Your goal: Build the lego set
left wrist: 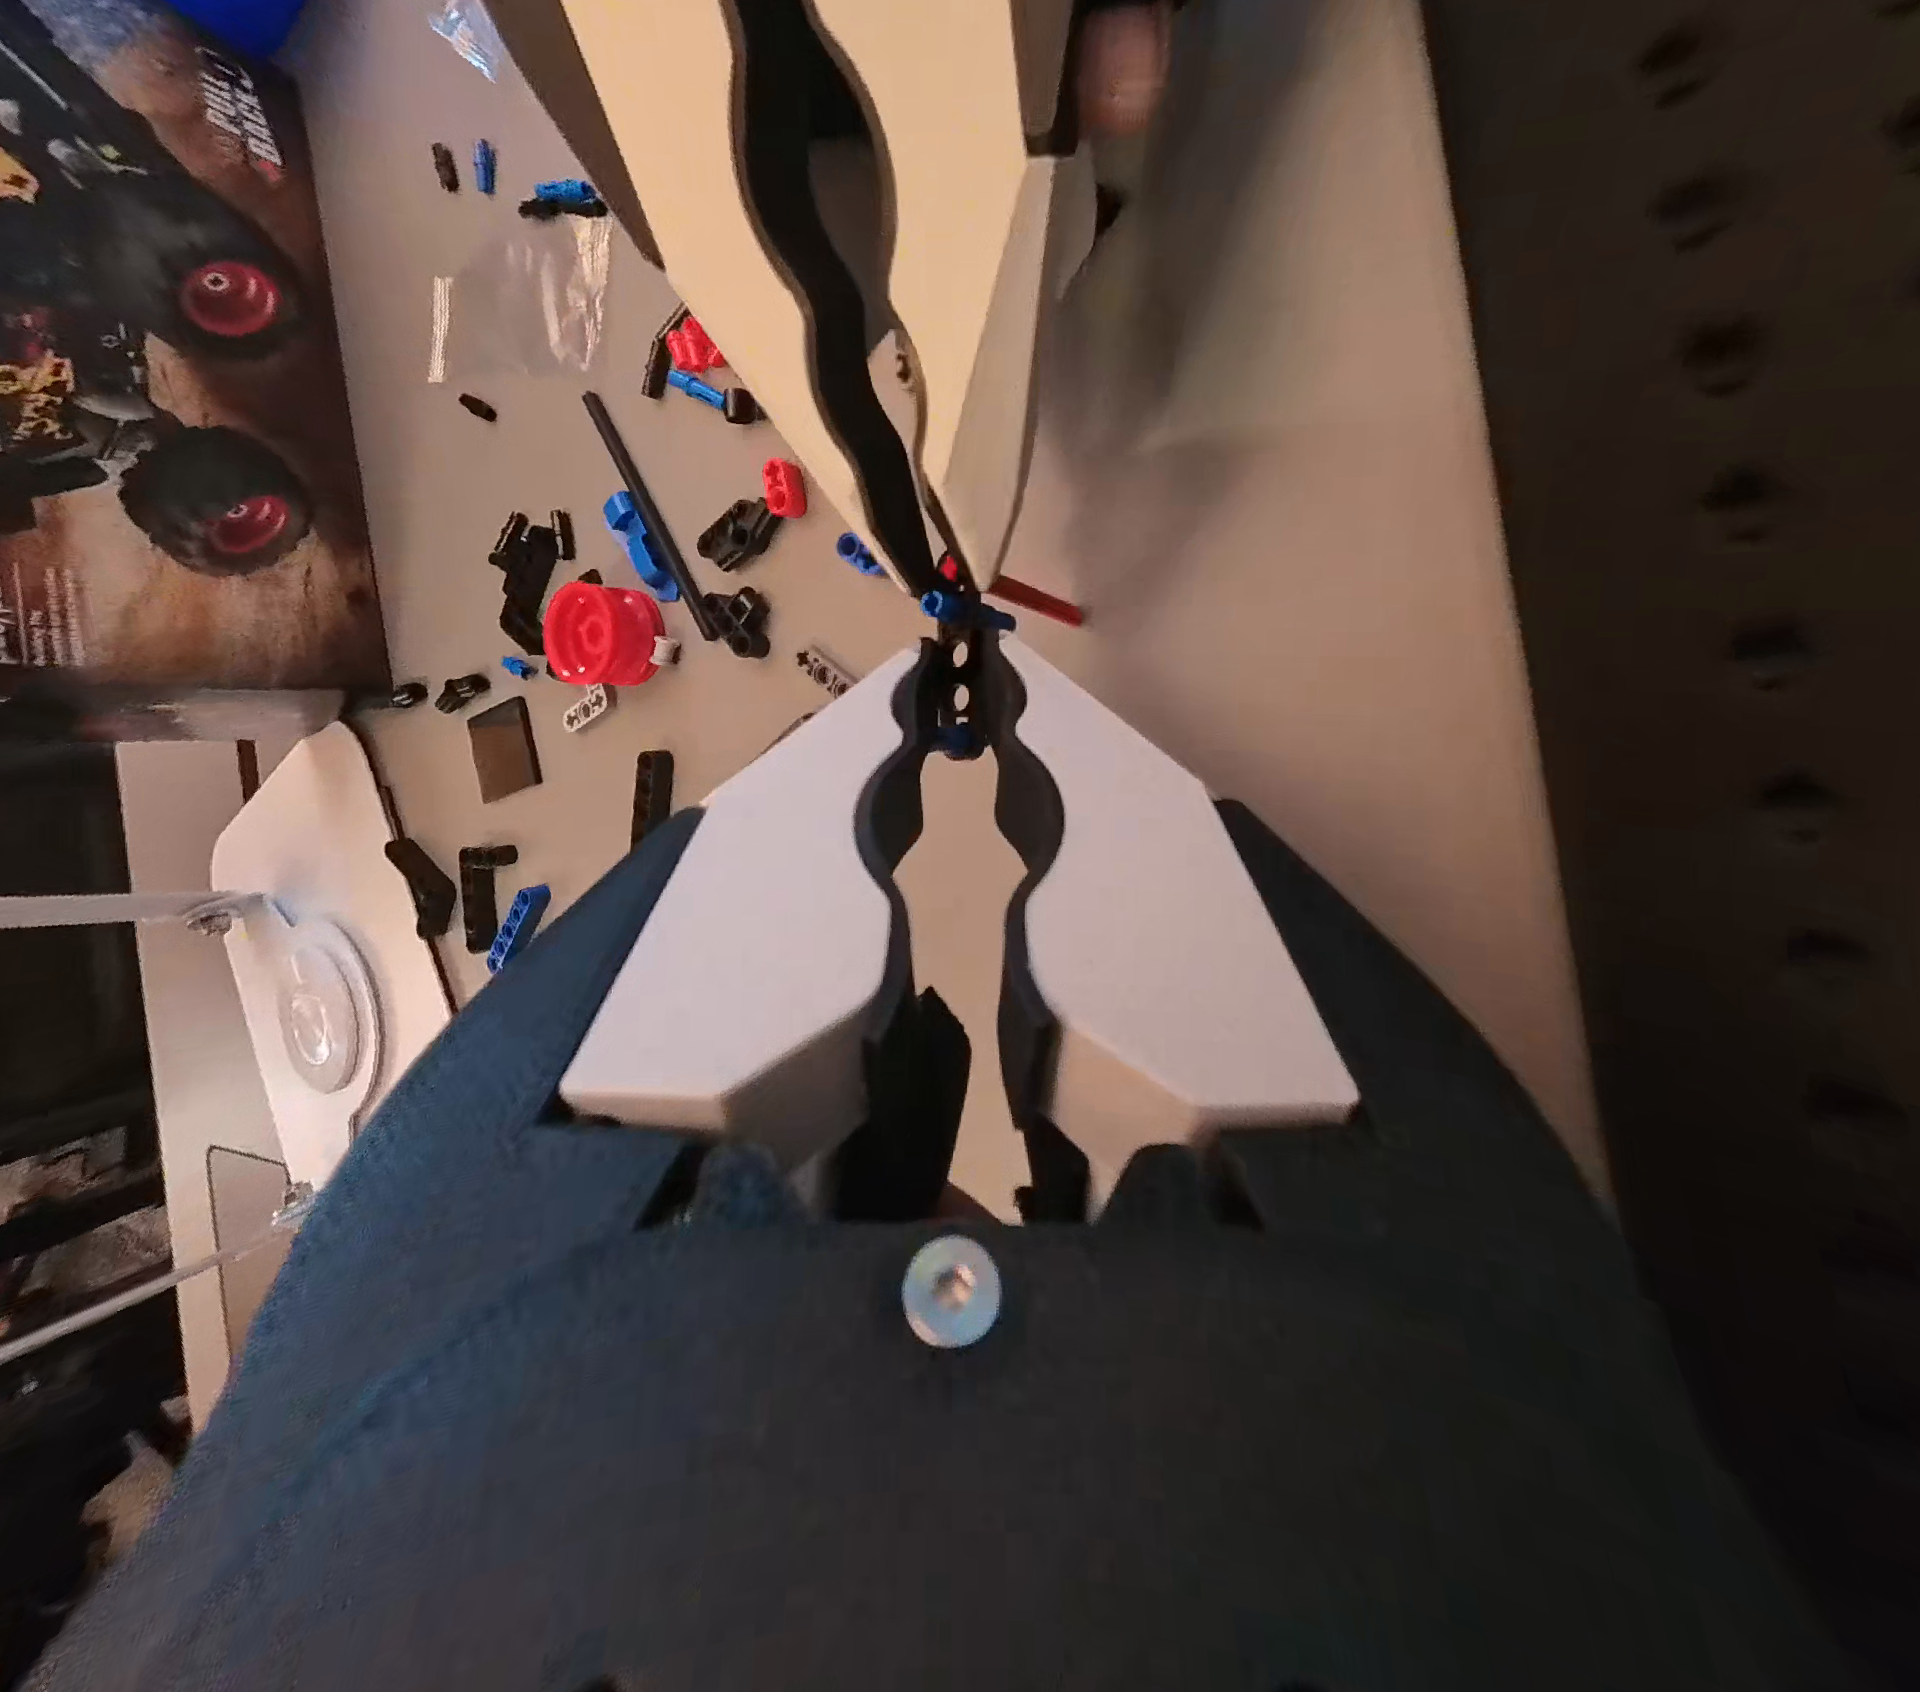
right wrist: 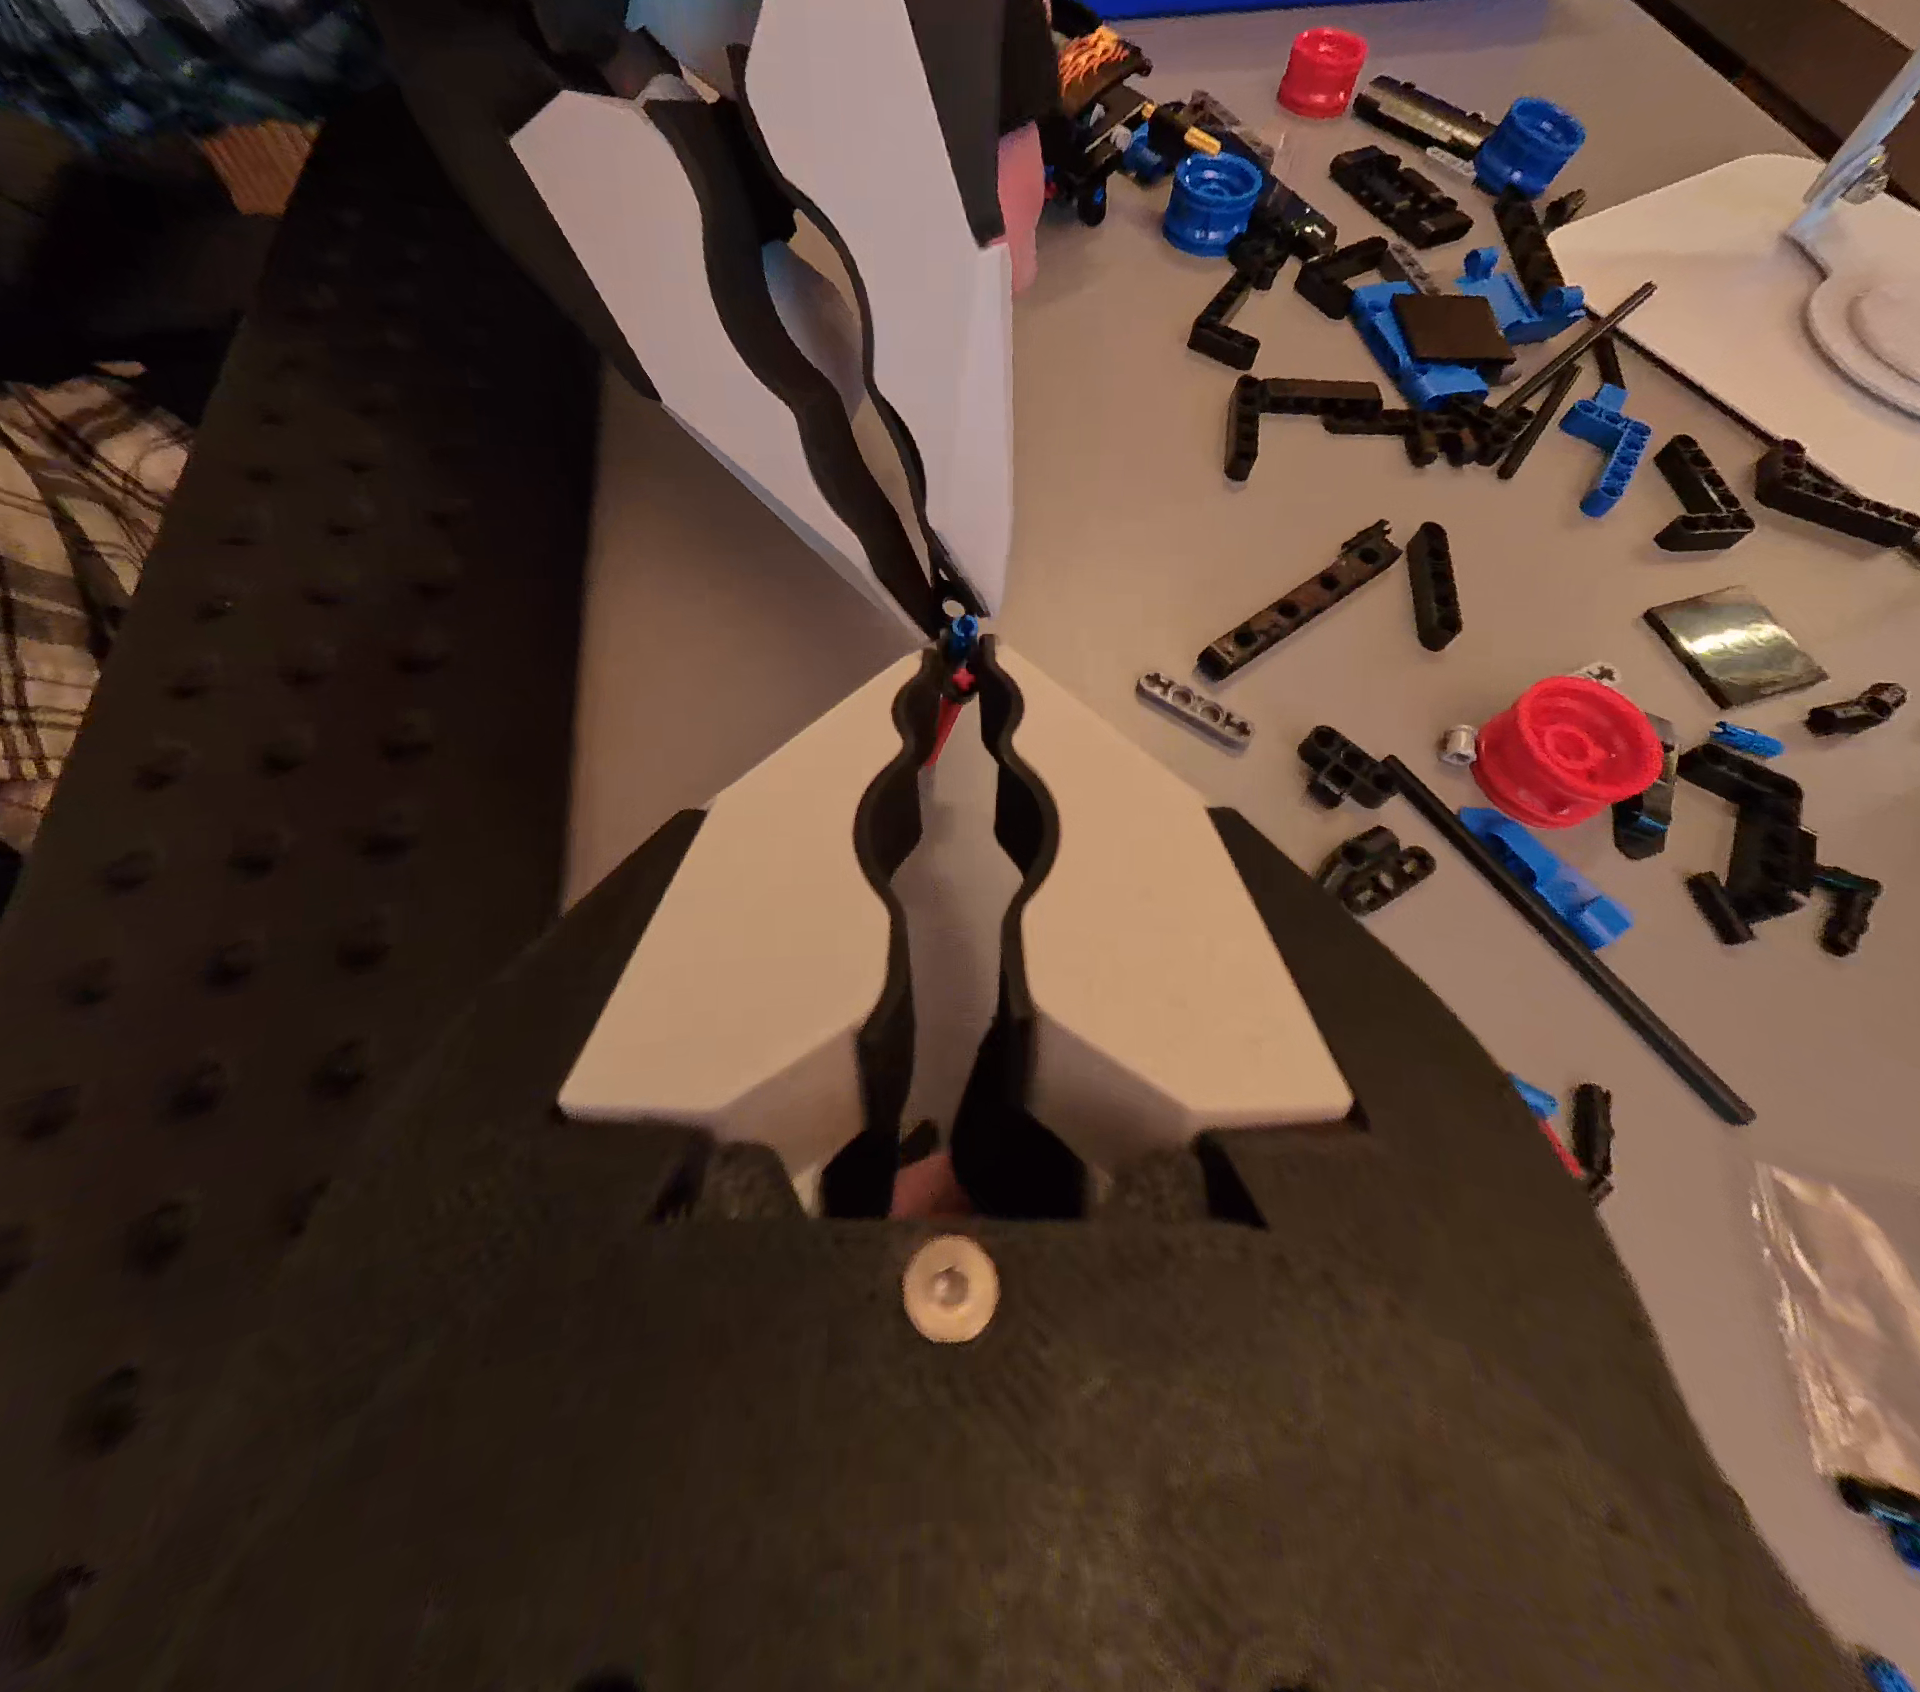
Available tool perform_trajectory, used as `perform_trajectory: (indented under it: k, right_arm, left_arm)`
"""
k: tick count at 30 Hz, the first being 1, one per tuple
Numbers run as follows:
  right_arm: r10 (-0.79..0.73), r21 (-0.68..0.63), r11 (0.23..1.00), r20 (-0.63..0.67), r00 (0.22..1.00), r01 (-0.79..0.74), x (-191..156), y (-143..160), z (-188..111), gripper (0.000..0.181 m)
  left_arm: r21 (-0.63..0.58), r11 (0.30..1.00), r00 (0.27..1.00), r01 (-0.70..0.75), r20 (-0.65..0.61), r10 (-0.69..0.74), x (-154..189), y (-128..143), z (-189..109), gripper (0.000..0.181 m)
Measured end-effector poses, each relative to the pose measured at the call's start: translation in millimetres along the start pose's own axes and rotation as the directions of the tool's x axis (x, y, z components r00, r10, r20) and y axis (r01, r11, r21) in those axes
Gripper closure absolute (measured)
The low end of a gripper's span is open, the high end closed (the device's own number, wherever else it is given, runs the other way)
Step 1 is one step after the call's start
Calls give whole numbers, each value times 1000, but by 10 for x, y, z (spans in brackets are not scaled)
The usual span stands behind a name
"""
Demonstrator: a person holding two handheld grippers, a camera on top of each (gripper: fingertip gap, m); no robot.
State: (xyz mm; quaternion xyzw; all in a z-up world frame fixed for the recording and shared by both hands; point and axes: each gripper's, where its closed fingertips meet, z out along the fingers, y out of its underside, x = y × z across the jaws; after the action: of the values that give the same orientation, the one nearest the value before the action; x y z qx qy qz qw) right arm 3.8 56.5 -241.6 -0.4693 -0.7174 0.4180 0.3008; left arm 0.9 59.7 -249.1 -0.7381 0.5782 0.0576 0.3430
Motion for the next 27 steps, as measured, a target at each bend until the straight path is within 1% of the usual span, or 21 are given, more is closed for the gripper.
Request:
perform_trajectory:
  k: [10, 14, 23, 27]
  right_arm:
    - [-57, -6, 998, -6, 998, 57, -55, 19, -18, 178]
    - [-58, 1, 998, -7, 998, 58, -56, 18, -9, 178]
    - [-51, 2, 999, -11, 999, 51, -66, 36, -16, 177]
    - [-30, 8, 1000, -4, 1000, 30, -62, 44, -19, 177]
  left_arm:
    - [9, 1000, 998, -14, 56, 13, 39, -34, -12, 177]
    - [2, 1000, 998, -21, 66, 21, 42, -27, -11, 177]
    - [28, 1000, 997, 7, 78, -9, 54, -46, -7, 177]
    - [1, 1000, 997, -14, 81, 14, 48, -52, 1, 178]
